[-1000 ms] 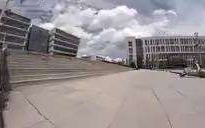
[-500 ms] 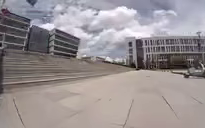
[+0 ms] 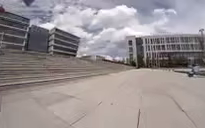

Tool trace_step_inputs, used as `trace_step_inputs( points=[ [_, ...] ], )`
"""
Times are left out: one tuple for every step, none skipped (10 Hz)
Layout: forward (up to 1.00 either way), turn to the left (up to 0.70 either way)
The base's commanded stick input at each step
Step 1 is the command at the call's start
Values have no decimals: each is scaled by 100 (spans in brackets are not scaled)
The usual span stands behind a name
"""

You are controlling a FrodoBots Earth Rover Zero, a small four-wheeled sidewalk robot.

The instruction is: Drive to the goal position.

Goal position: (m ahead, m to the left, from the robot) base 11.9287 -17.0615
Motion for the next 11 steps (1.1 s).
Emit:
trace_step_inputs(
  points=[
    [70,8],
    [70,8],
    [70,10],
    [70,0],
    [70,0],
    [70,0],
    [70,0],
    [70,0],
    [70,0],
    [70,0],
    [70,0]
  ],
)
